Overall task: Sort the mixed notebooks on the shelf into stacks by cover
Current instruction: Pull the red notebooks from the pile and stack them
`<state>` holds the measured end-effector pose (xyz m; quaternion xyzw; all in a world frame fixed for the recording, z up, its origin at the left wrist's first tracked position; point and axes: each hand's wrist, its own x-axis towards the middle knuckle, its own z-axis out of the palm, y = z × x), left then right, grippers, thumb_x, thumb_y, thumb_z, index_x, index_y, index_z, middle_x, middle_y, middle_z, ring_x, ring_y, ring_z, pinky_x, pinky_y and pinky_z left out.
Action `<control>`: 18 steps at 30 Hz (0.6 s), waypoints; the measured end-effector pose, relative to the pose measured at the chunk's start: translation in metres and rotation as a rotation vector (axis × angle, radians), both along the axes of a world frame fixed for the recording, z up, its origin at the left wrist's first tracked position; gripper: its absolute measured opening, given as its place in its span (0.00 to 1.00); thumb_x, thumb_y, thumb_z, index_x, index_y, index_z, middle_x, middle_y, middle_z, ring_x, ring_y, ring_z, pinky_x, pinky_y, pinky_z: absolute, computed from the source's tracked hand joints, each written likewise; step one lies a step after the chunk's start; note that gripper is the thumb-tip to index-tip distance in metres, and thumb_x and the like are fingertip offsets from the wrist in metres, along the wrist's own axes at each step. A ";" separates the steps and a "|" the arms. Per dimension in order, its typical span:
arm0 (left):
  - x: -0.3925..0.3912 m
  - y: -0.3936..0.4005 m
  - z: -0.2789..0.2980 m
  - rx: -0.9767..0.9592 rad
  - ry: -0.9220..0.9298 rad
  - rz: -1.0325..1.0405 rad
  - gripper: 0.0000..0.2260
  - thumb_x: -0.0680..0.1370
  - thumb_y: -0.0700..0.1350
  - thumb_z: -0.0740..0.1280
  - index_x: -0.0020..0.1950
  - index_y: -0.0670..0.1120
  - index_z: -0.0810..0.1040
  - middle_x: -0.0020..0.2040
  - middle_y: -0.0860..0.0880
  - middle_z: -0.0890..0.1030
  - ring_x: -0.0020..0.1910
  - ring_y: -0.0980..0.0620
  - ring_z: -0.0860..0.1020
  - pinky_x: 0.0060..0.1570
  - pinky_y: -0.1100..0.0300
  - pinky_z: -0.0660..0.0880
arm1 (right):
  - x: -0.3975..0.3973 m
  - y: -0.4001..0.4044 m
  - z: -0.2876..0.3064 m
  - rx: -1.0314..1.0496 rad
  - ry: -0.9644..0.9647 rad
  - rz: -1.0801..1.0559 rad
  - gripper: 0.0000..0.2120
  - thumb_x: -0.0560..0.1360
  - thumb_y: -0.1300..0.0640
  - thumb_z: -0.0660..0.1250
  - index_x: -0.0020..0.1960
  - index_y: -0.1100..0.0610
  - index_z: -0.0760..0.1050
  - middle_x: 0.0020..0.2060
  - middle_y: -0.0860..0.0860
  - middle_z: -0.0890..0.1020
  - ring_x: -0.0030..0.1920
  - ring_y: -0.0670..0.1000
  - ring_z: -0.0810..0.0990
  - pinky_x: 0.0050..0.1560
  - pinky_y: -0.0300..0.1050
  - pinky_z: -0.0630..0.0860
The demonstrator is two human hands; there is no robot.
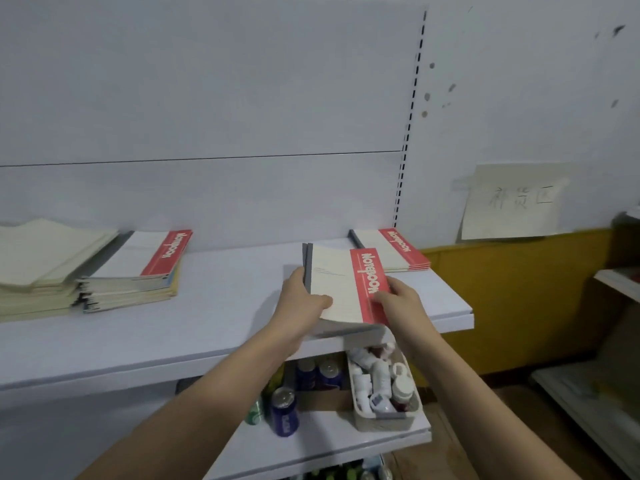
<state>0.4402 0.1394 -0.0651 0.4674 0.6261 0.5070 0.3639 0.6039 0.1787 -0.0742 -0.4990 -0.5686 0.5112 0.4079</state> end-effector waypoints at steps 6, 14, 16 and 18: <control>0.022 0.087 -0.017 -0.017 -0.015 -0.094 0.30 0.61 0.46 0.75 0.62 0.54 0.74 0.66 0.49 0.74 0.59 0.52 0.78 0.59 0.53 0.77 | 0.031 0.096 0.006 0.042 -0.078 -0.039 0.20 0.79 0.64 0.64 0.68 0.53 0.67 0.53 0.50 0.81 0.52 0.51 0.82 0.52 0.51 0.82; 0.034 0.181 -0.031 0.127 0.096 -0.209 0.29 0.70 0.35 0.74 0.67 0.53 0.71 0.61 0.55 0.78 0.59 0.60 0.77 0.51 0.64 0.78 | 0.047 0.206 0.006 0.083 -0.274 0.022 0.11 0.78 0.67 0.62 0.55 0.54 0.76 0.49 0.50 0.84 0.48 0.49 0.83 0.45 0.42 0.79; 0.038 0.196 -0.040 0.090 0.190 -0.186 0.31 0.69 0.40 0.74 0.69 0.54 0.69 0.65 0.51 0.73 0.62 0.56 0.75 0.59 0.57 0.77 | 0.049 0.225 -0.002 0.090 -0.371 0.039 0.09 0.77 0.63 0.62 0.54 0.54 0.77 0.48 0.49 0.84 0.49 0.51 0.82 0.45 0.45 0.79; 0.044 0.208 -0.047 0.037 0.312 -0.181 0.36 0.66 0.49 0.75 0.71 0.55 0.65 0.68 0.52 0.69 0.66 0.54 0.72 0.64 0.51 0.73 | 0.051 0.239 -0.012 0.141 -0.541 0.059 0.11 0.73 0.55 0.61 0.54 0.51 0.76 0.49 0.50 0.82 0.53 0.55 0.79 0.53 0.56 0.78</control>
